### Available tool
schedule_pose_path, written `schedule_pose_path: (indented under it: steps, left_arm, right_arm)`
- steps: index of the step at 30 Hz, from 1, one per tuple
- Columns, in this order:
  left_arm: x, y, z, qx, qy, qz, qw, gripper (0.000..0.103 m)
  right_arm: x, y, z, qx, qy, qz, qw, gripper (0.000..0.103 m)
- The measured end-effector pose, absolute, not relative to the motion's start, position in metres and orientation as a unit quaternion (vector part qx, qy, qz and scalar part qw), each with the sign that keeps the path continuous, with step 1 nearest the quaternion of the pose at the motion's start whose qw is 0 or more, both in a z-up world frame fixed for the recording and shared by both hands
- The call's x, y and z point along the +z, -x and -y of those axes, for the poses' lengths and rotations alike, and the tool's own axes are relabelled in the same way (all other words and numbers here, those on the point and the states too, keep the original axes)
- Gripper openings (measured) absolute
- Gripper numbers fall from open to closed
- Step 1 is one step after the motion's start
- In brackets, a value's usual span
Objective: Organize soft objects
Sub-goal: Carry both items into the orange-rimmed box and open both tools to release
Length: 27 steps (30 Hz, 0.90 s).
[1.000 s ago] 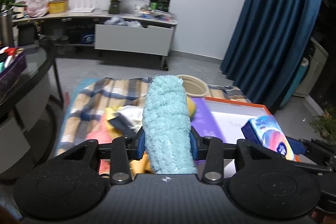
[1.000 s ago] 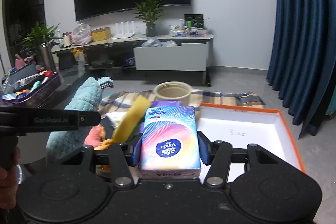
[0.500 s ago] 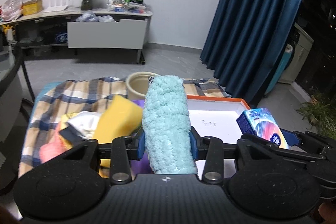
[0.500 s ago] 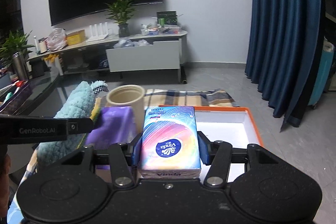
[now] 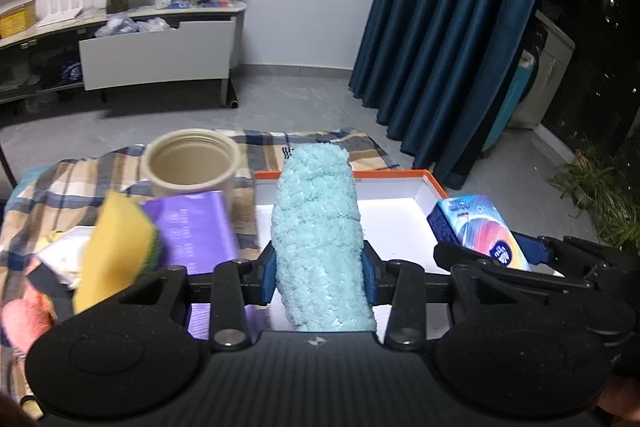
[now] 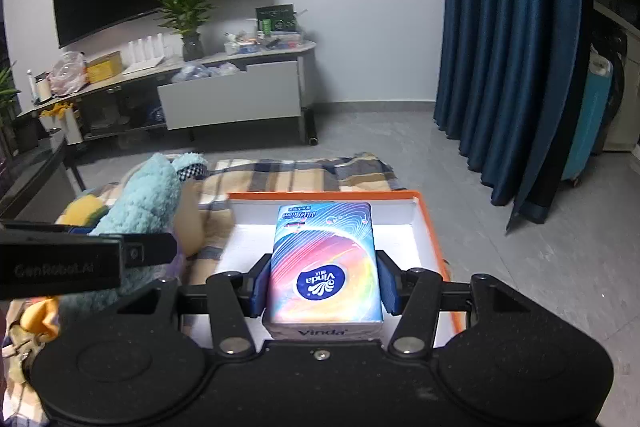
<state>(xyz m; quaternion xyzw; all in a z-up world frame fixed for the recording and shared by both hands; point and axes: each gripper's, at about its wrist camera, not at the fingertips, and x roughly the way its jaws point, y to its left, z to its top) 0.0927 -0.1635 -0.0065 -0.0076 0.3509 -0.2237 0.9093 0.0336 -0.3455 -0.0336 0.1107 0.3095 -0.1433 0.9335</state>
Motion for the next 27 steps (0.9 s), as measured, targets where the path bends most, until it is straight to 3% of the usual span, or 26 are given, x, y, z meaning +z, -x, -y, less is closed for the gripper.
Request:
schedule_pose_path:
  steps: [25,27]
  left_arm:
    - [-0.029,-0.135,0.213,-0.227,-0.028,-0.38,0.896,0.043]
    - [-0.03,-0.139,0.216,-0.231,-0.022,-0.383,0.894,0.05]
  right_arm:
    - [-0.058,-0.09,0.416,-0.15,-0.135,-0.322,0.925,0.066]
    - [-0.056,-0.09,0.42,-0.152,-0.136,-0.313,0.928,0.073]
